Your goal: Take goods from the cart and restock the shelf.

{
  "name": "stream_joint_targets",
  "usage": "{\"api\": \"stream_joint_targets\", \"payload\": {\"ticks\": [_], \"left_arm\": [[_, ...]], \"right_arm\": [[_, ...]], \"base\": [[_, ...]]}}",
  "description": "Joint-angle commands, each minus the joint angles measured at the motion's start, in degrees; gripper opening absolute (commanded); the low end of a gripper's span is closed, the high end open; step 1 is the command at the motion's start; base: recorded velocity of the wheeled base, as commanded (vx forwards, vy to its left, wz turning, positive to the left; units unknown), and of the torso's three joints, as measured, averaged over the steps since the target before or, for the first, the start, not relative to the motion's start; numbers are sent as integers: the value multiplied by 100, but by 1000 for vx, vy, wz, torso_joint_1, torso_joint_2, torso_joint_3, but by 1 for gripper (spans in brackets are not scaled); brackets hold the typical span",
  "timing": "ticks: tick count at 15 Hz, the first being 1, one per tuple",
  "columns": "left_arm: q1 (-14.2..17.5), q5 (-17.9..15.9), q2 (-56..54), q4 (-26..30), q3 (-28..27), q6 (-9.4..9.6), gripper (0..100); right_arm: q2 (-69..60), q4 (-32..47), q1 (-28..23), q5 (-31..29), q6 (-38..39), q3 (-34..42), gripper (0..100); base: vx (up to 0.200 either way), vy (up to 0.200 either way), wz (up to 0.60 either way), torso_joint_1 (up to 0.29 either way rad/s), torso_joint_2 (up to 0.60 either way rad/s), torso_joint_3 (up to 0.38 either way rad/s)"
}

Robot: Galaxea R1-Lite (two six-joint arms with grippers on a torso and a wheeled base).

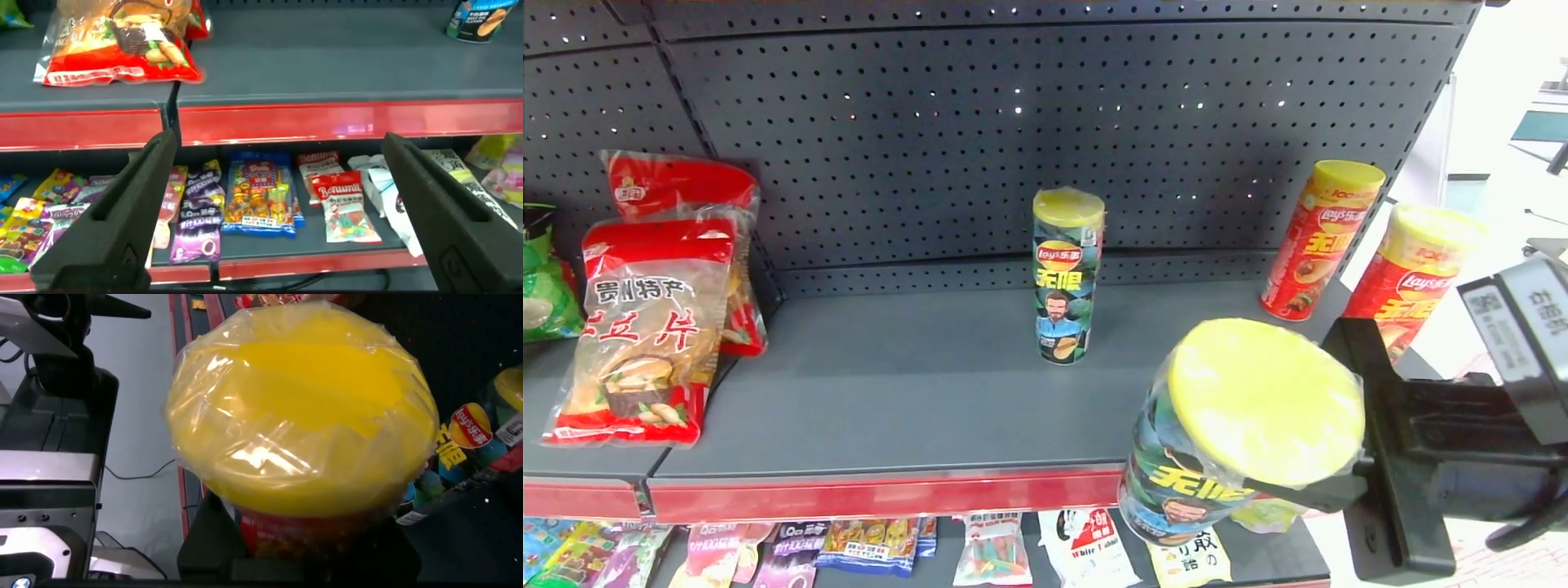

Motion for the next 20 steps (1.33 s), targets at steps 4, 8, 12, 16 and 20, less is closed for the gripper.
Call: {"api": "stream_joint_targets", "payload": {"ticks": [4,8,12,16,20], "left_arm": [[1,0,2,-5,1,-50,100],[1,0,2,4,1,12,100],[-8,0,2,4,1,21,100],[1,0,2,4,1,12,100],[-8,0,2,4,1,21,100]], "right_arm": [[-15,-10,2,12,-9,169,0],[12,-10,2,12,-9,151,0],[21,-10,2,12,-9,107,0],[-23,-10,2,12,0,81,0],[-67,-10,-6,12,8,107,0]], "base": [[100,100,0,2,2,2],[100,100,0,-6,0,1],[0,0,0,0,0,0],[0,0,0,0,0,0],[0,0,0,0,0,0]]}}
